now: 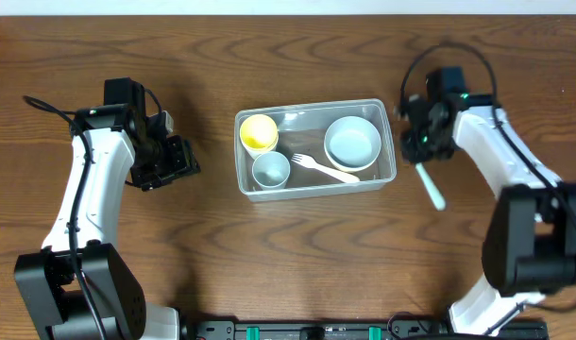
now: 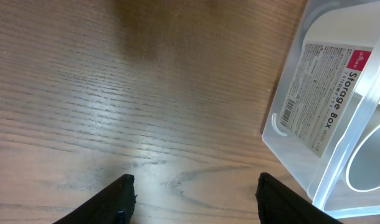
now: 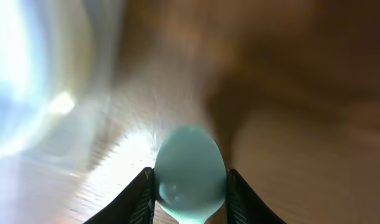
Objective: Pack container
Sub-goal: 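Carry the green spoon into the box beside the fork and release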
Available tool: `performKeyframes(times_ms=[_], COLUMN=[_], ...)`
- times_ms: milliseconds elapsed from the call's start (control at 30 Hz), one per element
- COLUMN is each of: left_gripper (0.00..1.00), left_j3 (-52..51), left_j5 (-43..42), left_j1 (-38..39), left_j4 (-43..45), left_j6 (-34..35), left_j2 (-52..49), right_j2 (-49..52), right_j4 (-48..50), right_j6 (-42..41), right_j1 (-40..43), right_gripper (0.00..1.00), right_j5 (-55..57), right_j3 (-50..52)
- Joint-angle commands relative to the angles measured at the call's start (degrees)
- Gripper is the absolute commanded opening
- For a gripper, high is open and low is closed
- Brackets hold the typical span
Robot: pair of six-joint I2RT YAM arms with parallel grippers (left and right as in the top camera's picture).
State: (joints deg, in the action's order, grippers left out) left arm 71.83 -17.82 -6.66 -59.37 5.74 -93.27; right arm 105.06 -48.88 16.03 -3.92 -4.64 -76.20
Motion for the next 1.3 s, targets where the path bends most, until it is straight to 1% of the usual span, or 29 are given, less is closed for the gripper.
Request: performKeyframes(times_ms=[0, 67, 133, 167, 233, 300, 367, 533, 633, 800, 900, 933, 1067, 1100, 1133, 1200, 1233, 1267], left_gripper=[0.63, 0.63, 0.63, 0.63, 0.63, 0.63, 0.63, 0.63, 0.63, 0.63, 0.63, 0.63, 0.63, 0.63, 0.63, 0.63, 0.63, 0.63], left_j3=[0.52, 0.52, 0.52, 0.52, 0.52, 0.52, 0.52, 0.52, 0.52, 0.52, 0.52, 0.52, 0.52, 0.52, 0.52, 0.52, 0.52, 0.52], left_j5=[0.52, 0.5, 0.5, 0.52, 0.5, 0.5, 0.52, 0.52, 0.52, 0.5, 0.5, 0.5, 0.5, 0.5, 0.5, 0.5, 0.5, 0.5], left_j1=[-0.13, -0.13, -0.13, -0.13, -0.13, -0.13, -0.13, -0.13, -0.13, -0.13, -0.13, -0.13, -0.13, -0.13, -0.13, -0.13, -0.13, -0.13], left_j4=[-0.11, -0.11, -0.11, -0.11, -0.11, -0.11, -0.11, -0.15, -0.15, -0.15, -0.17, -0.17, -0.15, -0.11, -0.11, -0.13, -0.15, -0.15], left_j6=[-0.79, -0.79, -0.79, -0.79, -0.79, -0.79, -0.79, -0.79, -0.79, -0.79, -0.79, -0.79, -0.79, -0.79, -0.79, -0.79, -0.79, -0.79], left_j2=[0.07, 0.07, 0.07, 0.07, 0.07, 0.07, 0.07, 0.07, 0.07, 0.07, 0.07, 0.07, 0.07, 0.07, 0.07, 0.07, 0.07, 0.07], right_j2=[-7.48, -10.08, -12.46, -13.35, -14.75, -15.3, -15.26, -13.6, -11.82, -8.33, -6.78, -6.47, -6.16, -6.16, -6.16, -6.16, -6.16, -6.16], right_j4=[-0.37, -0.39, -0.39, -0.5, -1.79, -3.04, -3.48, -3.39, -3.39, -3.61, -3.65, -3.61, -3.67, -3.67, -3.78, -4.07, -4.22, -4.28], right_j6=[-1.18, -0.04, 2.82, 4.61, 11.26, 16.63, 19.89, 25.86, 27.87, 27.96, 27.69, 27.15, 25.27, 24.68, 24.59, 24.48, 24.48, 24.48], right_j1=[-1.9, -3.26, -5.38, -6.58, -9.86, -13.6, -17.2, -24.59, -26.64, -27.52, -27.56, -27.56, -27.56, -27.56, -27.56, -27.56, -27.54, -27.54], right_gripper=[0.01, 0.01, 0.01, 0.01, 0.01, 0.01, 0.01, 0.01, 0.01, 0.01, 0.05, 0.07, 0.24, 0.33, 0.46, 0.67, 0.73, 0.76], right_j5=[0.26, 0.35, 0.13, -0.39, -3.32, -5.49, -5.92, -5.9, -5.9, -6.69, -7.28, -7.28, -7.28, -7.26, -7.26, -7.28, -7.26, -7.28], right_j3=[-4.94, -6.14, -6.58, -6.58, -6.58, -6.58, -6.56, -6.56, -6.54, -6.54, -6.56, -6.54, -6.54, -6.54, -6.56, -6.54, -6.54, -6.54])
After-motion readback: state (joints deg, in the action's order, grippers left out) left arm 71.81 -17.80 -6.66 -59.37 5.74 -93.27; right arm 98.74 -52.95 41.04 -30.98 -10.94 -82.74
